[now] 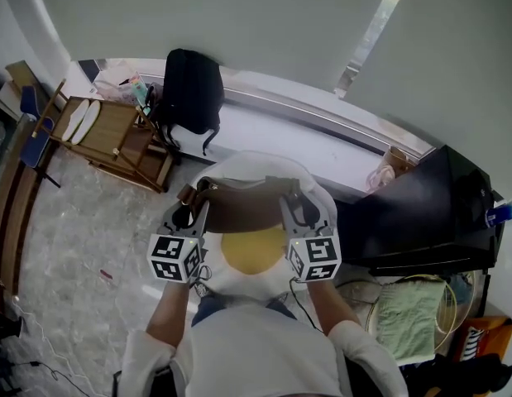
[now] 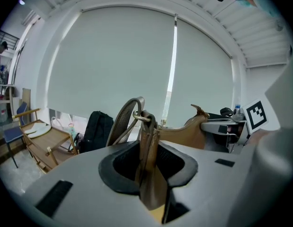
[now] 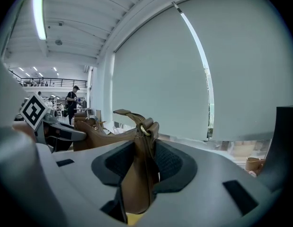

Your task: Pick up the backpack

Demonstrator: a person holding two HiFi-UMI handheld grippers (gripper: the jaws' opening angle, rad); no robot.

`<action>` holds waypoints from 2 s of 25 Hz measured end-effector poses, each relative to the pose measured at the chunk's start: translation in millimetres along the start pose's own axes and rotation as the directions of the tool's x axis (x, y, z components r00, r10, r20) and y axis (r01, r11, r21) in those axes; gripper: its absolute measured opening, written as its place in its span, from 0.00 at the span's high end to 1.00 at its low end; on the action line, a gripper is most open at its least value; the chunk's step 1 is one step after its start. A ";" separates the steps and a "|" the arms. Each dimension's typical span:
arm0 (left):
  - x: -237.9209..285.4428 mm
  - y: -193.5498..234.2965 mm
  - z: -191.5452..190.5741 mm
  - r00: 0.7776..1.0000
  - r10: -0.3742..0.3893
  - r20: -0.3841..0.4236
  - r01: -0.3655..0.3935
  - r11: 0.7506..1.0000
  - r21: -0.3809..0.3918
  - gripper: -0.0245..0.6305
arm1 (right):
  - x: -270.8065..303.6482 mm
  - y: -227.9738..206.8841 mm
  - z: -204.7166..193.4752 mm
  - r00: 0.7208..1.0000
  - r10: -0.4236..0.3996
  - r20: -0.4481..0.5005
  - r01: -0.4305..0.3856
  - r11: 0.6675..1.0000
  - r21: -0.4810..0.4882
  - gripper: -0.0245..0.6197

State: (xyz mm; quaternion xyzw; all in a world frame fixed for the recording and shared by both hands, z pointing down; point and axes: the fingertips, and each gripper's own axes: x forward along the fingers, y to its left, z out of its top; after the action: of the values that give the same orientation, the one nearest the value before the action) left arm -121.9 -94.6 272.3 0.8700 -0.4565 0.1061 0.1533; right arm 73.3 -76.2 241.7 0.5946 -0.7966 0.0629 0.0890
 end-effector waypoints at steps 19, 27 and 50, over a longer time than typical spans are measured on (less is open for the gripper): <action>-49.8 -28.4 44.4 0.994 0.005 0.107 -0.009 0.999 0.036 0.79 | -51.1 14.3 52.8 0.991 0.013 0.131 -0.009 1.000 -0.027 0.72; -61.1 -39.6 55.6 0.991 -0.020 0.130 0.014 0.999 0.046 0.79 | -68.1 15.0 64.9 0.989 -0.007 0.150 0.012 0.999 -0.035 0.72; -77.1 -45.5 66.5 0.989 -0.034 0.141 0.028 0.999 0.047 0.79 | -82.3 22.2 71.1 0.991 -0.004 0.132 0.006 1.000 -0.019 0.72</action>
State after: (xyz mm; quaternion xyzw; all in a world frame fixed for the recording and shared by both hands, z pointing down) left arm -124.5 -35.6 177.6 0.8855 -0.4502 0.0518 0.1027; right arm 70.0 -7.4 154.6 0.5986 -0.7998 0.0155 0.0418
